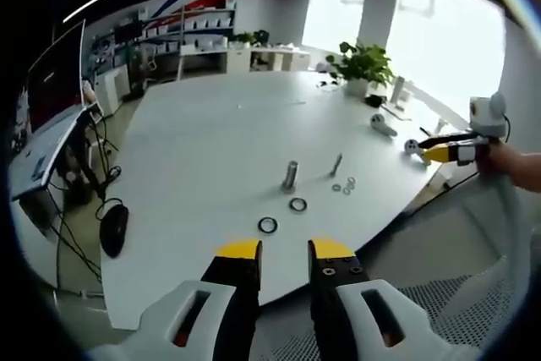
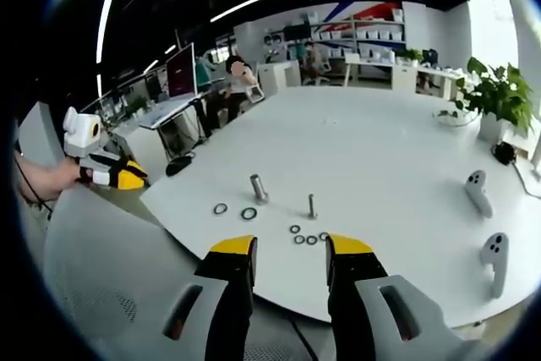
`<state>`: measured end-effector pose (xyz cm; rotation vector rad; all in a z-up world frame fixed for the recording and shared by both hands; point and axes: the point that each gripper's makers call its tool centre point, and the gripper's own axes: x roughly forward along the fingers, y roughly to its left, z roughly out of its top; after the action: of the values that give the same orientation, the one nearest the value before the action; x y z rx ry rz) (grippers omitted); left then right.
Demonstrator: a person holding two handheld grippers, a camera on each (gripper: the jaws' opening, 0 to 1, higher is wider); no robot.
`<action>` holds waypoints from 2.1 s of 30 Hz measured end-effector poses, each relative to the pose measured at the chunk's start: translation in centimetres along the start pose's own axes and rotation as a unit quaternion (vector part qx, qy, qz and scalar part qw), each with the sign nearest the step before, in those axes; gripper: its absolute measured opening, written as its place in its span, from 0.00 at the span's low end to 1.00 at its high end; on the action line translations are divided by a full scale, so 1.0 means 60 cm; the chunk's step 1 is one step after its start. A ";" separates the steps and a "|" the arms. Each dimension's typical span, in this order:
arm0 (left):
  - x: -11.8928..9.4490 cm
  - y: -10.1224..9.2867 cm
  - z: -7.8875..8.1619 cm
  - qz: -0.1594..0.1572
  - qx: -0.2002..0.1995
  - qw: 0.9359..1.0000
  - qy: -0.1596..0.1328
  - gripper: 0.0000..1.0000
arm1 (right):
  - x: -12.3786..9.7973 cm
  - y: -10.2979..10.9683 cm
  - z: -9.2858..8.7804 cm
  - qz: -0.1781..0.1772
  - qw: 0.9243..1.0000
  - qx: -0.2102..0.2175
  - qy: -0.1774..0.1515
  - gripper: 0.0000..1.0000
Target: Place the washer onto the threaded stud by aligning its center hole with the stud, sliding it down to the base, and recovering from edge contact or off-axis alignment until the washer reaches the visible bottom stop.
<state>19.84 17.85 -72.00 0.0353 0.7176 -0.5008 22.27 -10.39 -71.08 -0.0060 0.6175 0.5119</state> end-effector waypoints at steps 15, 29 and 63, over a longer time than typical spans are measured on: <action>0.002 -0.012 -0.014 -0.022 0.009 0.999 0.035 0.21 | 0.002 0.000 -0.004 0.002 1.000 0.002 0.007 0.35; 0.012 -0.005 -0.021 -0.033 -0.001 0.998 0.052 0.23 | 0.001 -0.003 -0.001 0.000 1.000 0.004 0.003 0.35; 0.046 0.001 -0.004 -0.047 0.069 0.992 0.096 0.26 | 0.001 -0.004 -0.001 -0.001 1.000 0.003 0.002 0.34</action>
<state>21.52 16.77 -73.95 0.1813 0.8745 -0.6420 22.41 -10.57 -71.21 -0.0006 0.6224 0.5085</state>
